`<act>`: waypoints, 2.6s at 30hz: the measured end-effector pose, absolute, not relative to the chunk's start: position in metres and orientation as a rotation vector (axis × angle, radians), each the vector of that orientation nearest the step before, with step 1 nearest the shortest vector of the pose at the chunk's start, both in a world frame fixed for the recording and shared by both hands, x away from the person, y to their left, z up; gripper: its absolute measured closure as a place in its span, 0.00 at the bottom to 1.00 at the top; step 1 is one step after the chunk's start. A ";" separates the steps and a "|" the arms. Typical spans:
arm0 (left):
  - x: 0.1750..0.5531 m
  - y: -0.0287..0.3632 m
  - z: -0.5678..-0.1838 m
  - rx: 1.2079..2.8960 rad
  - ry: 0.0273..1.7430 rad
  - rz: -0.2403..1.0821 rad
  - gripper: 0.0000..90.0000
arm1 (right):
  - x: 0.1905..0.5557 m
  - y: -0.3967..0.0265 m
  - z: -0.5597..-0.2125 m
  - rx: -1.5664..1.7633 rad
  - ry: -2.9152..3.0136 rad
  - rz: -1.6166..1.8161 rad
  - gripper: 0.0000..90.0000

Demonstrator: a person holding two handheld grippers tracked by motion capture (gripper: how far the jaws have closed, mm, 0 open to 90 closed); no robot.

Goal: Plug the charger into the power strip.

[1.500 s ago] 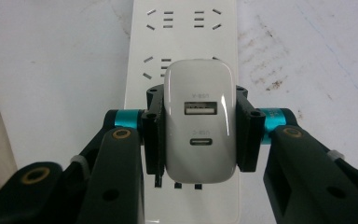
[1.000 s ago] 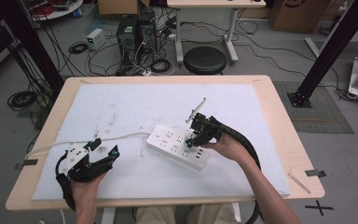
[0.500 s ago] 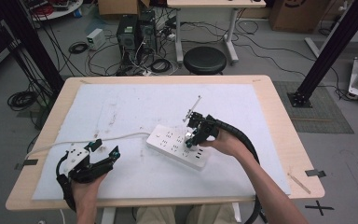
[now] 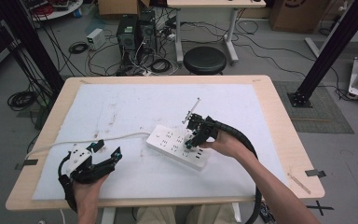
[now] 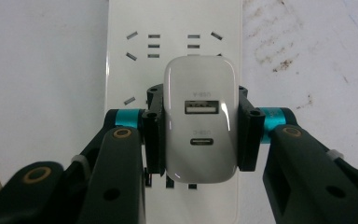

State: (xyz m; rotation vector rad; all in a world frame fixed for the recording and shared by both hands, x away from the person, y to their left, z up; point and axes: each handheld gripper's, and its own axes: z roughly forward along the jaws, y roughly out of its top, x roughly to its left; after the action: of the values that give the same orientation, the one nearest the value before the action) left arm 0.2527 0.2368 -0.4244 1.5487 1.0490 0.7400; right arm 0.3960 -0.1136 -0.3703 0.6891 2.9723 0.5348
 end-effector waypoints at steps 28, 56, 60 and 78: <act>0.255 0.232 -0.422 1.564 1.037 0.727 0.34 | 0.394 -0.110 -0.373 0.649 2.971 0.492 0.71; 0.251 0.228 -0.422 1.579 1.028 0.734 0.36 | 0.398 -0.116 -0.379 0.678 2.983 0.583 0.71; 0.250 0.227 -0.422 1.580 1.025 0.729 0.36 | 0.397 -0.115 -0.380 0.659 2.979 0.578 0.71; 0.249 0.233 -0.422 1.568 1.039 0.738 0.36 | 0.392 -0.120 -0.388 0.691 2.923 0.689 0.69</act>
State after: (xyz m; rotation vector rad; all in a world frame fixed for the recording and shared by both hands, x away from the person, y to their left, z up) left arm 0.2491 0.2331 -0.4221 1.5677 1.0387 0.7382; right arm 0.3922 -0.1196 -0.3875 0.6911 2.9235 0.6889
